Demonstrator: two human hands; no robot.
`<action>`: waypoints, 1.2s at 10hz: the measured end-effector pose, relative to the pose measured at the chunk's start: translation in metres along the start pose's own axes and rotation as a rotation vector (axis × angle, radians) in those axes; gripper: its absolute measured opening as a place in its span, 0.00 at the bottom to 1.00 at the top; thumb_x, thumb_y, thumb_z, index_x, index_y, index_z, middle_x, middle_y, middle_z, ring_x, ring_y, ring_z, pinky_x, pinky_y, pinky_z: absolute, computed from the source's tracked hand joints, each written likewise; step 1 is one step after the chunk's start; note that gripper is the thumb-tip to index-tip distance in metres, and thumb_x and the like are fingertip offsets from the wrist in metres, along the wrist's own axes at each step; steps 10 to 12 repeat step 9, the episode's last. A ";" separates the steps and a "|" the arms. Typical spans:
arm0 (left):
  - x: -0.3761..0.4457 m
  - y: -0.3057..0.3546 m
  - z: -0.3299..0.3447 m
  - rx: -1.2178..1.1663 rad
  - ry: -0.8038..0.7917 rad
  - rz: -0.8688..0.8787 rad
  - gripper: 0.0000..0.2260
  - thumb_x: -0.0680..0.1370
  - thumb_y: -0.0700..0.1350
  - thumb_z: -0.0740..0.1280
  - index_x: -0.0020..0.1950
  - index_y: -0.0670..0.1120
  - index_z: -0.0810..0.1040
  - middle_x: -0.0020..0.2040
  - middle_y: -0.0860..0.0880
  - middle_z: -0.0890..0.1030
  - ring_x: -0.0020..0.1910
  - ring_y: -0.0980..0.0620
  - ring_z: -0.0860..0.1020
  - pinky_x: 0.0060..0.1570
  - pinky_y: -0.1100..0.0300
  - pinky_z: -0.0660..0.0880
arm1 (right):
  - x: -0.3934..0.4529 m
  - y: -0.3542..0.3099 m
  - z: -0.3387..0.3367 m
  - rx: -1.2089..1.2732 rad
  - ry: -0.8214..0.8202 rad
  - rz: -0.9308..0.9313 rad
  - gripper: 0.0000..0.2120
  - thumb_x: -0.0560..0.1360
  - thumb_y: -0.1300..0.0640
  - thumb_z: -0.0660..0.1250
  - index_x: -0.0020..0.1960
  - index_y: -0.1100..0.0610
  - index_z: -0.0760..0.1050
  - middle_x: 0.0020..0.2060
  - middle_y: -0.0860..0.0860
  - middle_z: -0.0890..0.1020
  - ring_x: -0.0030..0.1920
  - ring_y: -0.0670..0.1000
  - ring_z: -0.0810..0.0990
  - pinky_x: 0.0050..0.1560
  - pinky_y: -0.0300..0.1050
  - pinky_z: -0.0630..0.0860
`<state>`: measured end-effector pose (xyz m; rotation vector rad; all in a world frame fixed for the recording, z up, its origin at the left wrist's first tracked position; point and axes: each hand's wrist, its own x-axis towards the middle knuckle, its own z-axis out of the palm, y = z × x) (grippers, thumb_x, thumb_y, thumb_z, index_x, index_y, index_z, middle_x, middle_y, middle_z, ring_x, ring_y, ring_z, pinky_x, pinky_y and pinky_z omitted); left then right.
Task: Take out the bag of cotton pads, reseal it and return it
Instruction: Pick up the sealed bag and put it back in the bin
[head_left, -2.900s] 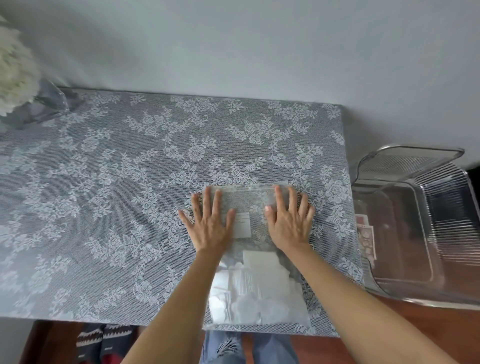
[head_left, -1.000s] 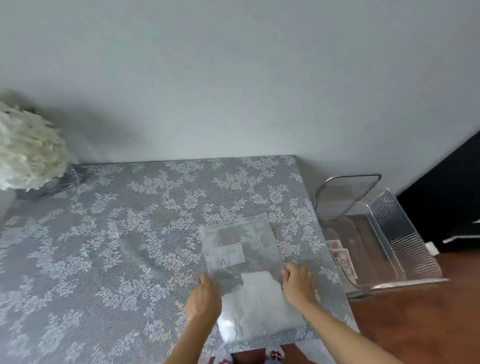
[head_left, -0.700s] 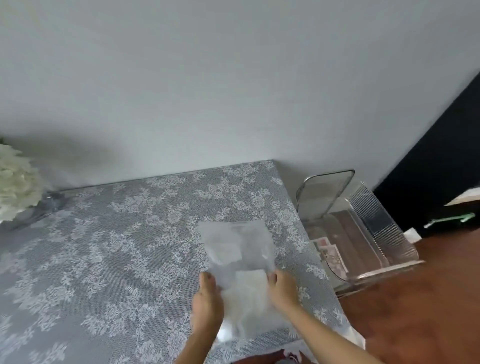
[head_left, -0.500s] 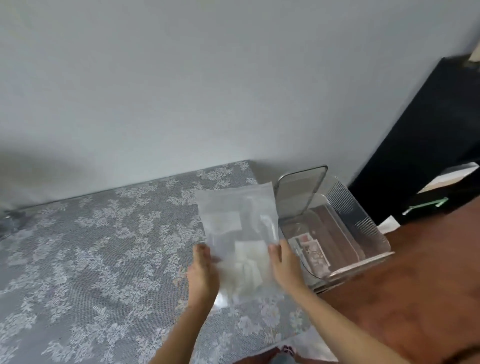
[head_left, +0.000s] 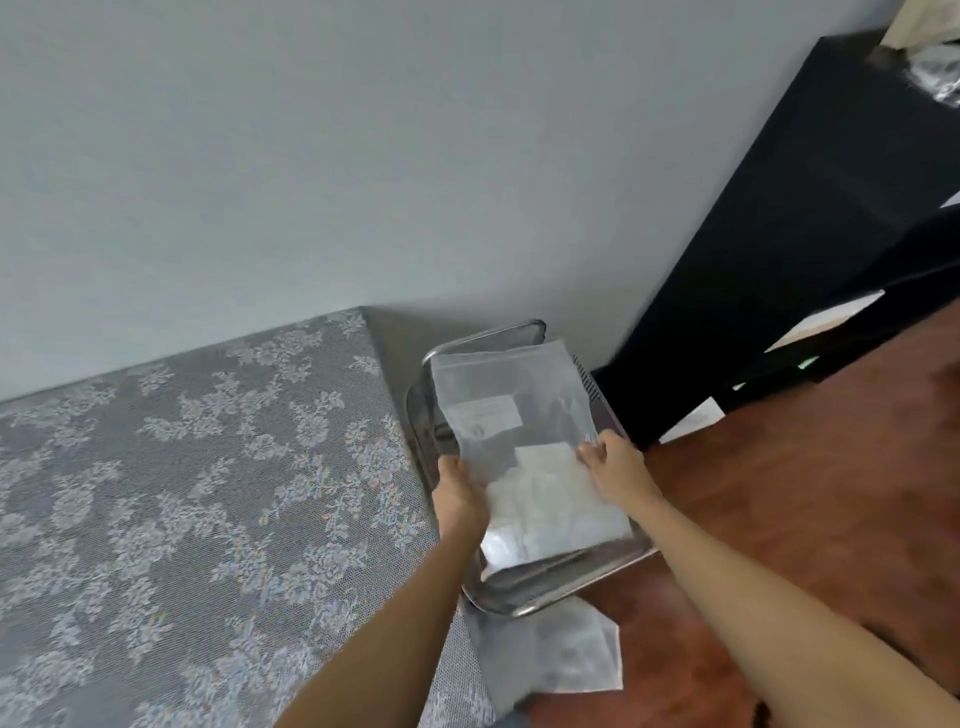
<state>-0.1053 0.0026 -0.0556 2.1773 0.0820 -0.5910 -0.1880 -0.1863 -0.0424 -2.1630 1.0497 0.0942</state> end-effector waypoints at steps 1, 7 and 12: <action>0.010 -0.018 0.029 0.015 -0.035 -0.165 0.13 0.79 0.38 0.56 0.64 0.40 0.68 0.56 0.37 0.80 0.52 0.40 0.78 0.50 0.52 0.73 | 0.019 0.023 0.012 -0.084 -0.107 0.078 0.14 0.78 0.51 0.62 0.40 0.58 0.65 0.37 0.53 0.77 0.43 0.56 0.75 0.35 0.46 0.61; 0.016 -0.017 0.022 0.250 -0.195 -0.106 0.25 0.78 0.36 0.56 0.75 0.42 0.55 0.69 0.36 0.68 0.66 0.37 0.70 0.63 0.46 0.68 | 0.033 0.004 0.053 -0.309 -0.121 0.171 0.18 0.77 0.54 0.63 0.62 0.62 0.63 0.60 0.65 0.75 0.60 0.65 0.76 0.56 0.60 0.76; -0.001 -0.026 -0.065 0.137 -0.076 0.290 0.16 0.81 0.41 0.56 0.69 0.45 0.67 0.63 0.46 0.77 0.58 0.48 0.77 0.57 0.53 0.76 | 0.000 -0.050 0.073 -0.315 -0.115 0.085 0.25 0.78 0.51 0.63 0.69 0.60 0.60 0.64 0.64 0.71 0.63 0.65 0.73 0.60 0.58 0.72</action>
